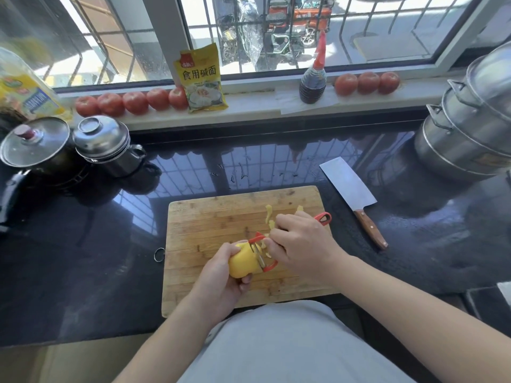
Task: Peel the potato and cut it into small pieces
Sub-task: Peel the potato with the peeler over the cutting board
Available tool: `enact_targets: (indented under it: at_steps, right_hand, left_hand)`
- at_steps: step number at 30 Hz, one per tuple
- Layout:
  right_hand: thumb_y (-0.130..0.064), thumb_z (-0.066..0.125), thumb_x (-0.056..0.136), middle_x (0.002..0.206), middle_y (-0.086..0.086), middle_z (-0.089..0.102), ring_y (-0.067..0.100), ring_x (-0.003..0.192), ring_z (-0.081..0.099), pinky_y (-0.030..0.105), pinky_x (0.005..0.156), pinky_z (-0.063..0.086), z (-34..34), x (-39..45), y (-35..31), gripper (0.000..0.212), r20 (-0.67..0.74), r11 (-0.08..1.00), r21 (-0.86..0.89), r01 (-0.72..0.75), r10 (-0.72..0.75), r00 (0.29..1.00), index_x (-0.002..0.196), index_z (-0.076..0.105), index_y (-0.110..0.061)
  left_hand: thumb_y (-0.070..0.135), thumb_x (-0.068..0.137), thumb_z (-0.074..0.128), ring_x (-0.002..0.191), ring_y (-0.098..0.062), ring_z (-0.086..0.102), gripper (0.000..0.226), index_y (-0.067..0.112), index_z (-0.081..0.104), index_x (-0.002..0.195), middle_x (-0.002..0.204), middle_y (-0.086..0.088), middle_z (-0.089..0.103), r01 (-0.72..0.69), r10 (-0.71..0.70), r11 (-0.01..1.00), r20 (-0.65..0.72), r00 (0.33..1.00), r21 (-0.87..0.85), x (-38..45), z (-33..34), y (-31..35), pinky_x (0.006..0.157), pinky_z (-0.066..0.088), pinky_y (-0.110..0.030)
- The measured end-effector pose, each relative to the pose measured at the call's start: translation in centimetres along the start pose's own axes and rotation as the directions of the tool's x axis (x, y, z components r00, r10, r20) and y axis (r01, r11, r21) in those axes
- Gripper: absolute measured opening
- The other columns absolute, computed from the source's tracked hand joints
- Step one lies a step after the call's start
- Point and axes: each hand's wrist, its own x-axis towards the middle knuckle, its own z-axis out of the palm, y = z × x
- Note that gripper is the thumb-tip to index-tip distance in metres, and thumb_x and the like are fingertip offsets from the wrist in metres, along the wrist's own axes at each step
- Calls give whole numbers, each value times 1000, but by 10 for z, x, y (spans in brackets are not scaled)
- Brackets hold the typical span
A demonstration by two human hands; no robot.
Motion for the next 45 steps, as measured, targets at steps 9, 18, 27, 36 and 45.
enact_targets:
  at_steps: [9, 18, 27, 36, 45]
  right_hand:
    - [-38, 40, 105, 79, -1, 58, 23, 67, 55, 36, 63, 36, 31, -20, 51, 42, 199, 894, -373, -247, 337, 920, 80, 68, -20]
    - [-34, 49, 102, 68, -3, 48, 17, 58, 34, 32, 59, 31, -5, -6, -1, 43, 24, 992, 26, -127, 126, 992, 65, 60, -15]
    - [-31, 52, 101, 69, -1, 49, 15, 61, 31, 33, 60, 33, -5, -5, 2, 40, -3, 1000, -14, -15, 15, 1000, 66, 59, -14]
    - [-36, 40, 106, 75, -2, 53, 18, 63, 41, 34, 62, 34, 16, -19, 37, 41, 79, 907, -268, -326, 358, 930, 77, 63, -17]
    - [-34, 45, 104, 69, -1, 51, 17, 57, 36, 35, 57, 39, 7, -24, 20, 45, 3, 953, -141, -269, 272, 962, 68, 62, -15]
  left_hand:
    - [19, 98, 46, 57, -20, 41, 15, 11, 52, 110, 76, -9, 51, 68, -61, 994, 85, 995, -87, -14, -5, 5, 53, 28, -29]
    - [23, 100, 52, 59, -17, 44, 21, 11, 54, 116, 77, -7, 55, 67, -62, 993, 56, 997, -96, -1, -12, -2, 55, 30, -28]
    - [20, 98, 50, 61, -18, 45, 28, 5, 57, 120, 88, -14, 56, 37, -29, 997, 111, 993, -70, -3, -10, -4, 49, 36, -27]
    - [21, 96, 53, 67, -23, 55, 22, 7, 55, 114, 84, -14, 58, 103, -81, 985, 152, 985, -140, -14, -12, -2, 60, 42, -30]
    - [18, 94, 54, 72, -24, 53, 34, 3, 57, 124, 95, -18, 59, 164, -118, 952, 185, 976, -260, -11, -12, -2, 64, 38, -29]
